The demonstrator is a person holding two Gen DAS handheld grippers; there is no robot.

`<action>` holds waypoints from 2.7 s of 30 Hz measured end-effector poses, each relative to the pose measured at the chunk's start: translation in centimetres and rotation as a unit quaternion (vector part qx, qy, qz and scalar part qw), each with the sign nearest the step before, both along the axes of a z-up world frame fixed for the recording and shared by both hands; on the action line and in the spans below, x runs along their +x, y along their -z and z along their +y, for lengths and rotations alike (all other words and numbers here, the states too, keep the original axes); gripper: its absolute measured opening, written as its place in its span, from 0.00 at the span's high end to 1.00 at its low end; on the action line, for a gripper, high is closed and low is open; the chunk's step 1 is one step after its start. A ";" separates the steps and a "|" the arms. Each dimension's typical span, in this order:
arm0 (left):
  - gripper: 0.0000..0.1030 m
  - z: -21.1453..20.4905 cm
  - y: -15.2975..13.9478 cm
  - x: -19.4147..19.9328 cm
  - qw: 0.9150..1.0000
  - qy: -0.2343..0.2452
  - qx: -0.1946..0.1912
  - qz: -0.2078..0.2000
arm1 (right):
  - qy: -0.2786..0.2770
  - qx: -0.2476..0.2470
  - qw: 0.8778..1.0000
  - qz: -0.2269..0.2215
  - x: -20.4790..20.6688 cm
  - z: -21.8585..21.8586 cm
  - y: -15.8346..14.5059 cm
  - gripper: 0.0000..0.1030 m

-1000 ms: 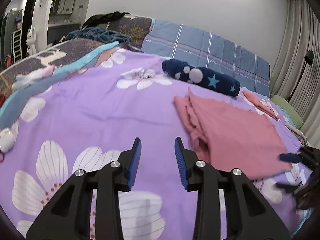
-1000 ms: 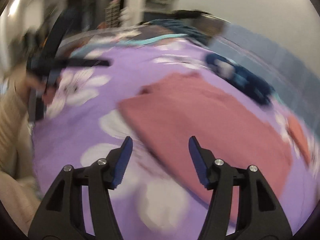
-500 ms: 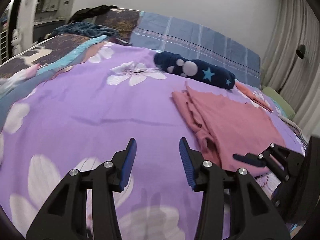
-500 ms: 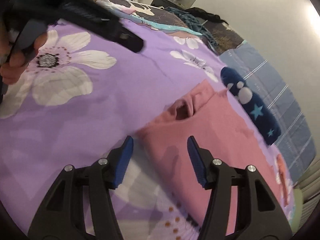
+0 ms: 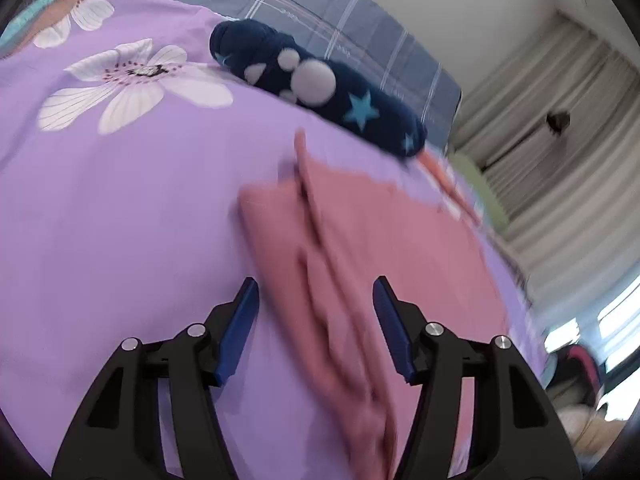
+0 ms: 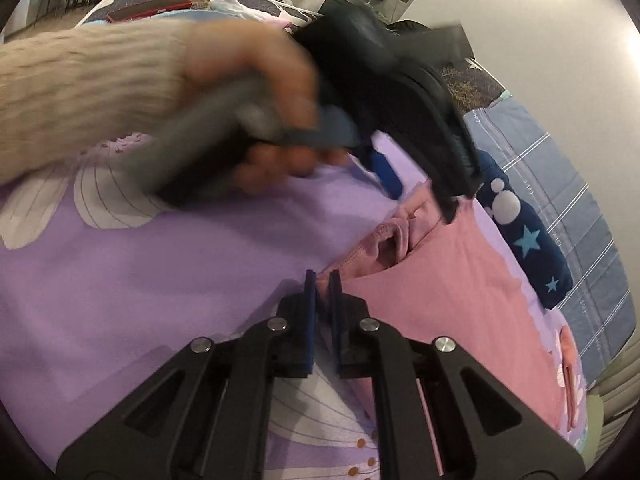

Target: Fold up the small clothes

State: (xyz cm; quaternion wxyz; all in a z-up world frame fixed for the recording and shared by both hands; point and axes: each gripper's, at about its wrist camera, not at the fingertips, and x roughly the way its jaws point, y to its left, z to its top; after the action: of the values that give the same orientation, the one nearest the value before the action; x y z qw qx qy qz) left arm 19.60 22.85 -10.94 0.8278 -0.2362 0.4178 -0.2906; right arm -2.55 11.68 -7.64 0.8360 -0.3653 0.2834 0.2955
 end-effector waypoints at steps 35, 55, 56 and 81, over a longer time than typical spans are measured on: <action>0.94 0.8 2.1 3.2 0.997 -0.019 -0.063 0.032 | 0.053 0.012 0.998 0.034 0.8 0.6 0.3 0.94; 0.43 3.5 1.8 3.3 0.990 -0.047 -0.125 0.033 | 0.043 0.039 0.997 0.045 0.5 -0.2 0.4 0.94; 0.40 2.6 1.7 3.3 0.992 -0.031 -0.120 0.034 | 0.043 0.041 0.997 0.046 0.6 -0.2 0.4 0.94; 0.88 -1.9 2.3 4.0 0.997 -0.022 -0.066 0.031 | 0.083 0.046 0.995 0.017 -0.7 -2.5 -1.3 0.56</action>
State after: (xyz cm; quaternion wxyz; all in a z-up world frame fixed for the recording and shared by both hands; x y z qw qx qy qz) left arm 23.65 20.92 -13.27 0.8033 -0.3083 0.4176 -0.2920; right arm -3.20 9.20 -6.32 0.8683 -0.2969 0.3134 0.2444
